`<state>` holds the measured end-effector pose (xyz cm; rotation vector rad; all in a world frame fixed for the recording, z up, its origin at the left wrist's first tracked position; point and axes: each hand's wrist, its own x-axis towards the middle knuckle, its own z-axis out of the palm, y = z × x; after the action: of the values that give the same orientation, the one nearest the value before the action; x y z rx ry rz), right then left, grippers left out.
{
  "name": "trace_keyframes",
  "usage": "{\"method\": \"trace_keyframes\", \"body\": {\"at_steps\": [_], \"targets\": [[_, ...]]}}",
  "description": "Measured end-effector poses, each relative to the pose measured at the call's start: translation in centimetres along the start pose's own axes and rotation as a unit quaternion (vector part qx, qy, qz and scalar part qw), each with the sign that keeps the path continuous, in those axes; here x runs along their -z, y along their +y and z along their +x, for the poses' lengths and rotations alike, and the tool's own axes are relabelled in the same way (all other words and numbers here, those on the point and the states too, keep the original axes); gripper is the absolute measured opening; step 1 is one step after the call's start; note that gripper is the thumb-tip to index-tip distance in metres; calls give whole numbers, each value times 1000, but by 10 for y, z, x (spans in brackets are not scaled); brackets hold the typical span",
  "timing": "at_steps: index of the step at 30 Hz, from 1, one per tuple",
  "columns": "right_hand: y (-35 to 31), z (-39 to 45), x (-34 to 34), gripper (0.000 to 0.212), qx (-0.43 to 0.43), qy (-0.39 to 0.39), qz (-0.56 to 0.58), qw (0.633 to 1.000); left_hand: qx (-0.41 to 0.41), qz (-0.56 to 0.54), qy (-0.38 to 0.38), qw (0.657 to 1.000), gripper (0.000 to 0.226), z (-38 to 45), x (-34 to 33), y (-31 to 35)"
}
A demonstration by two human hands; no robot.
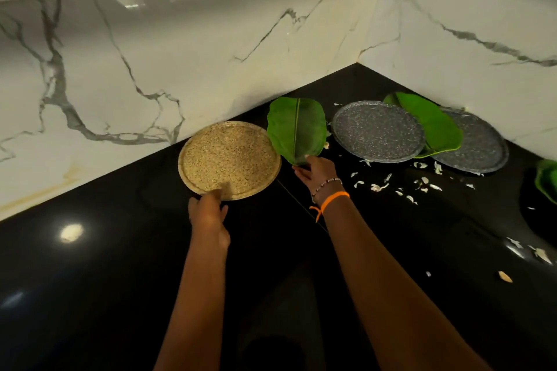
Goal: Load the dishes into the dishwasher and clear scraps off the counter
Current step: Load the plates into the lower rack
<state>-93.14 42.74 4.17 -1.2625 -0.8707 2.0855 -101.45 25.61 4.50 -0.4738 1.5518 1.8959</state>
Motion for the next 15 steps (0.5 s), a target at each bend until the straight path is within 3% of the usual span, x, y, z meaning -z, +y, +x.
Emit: {"method": "trace_keyframes", "body": {"at_steps": [3,9,15], "targets": [[-8,18,-3,13,-14,-3,-10,1000,28,33,-4,999,22,8,-10,9],[-8,-2,22,20,-1,-43,67,997,30,100,-68,992,22,16,-34,5],[26,-81,95,20,28,-134,145,980,-43,-71,-143,986,27,-20,-53,-28]]}}
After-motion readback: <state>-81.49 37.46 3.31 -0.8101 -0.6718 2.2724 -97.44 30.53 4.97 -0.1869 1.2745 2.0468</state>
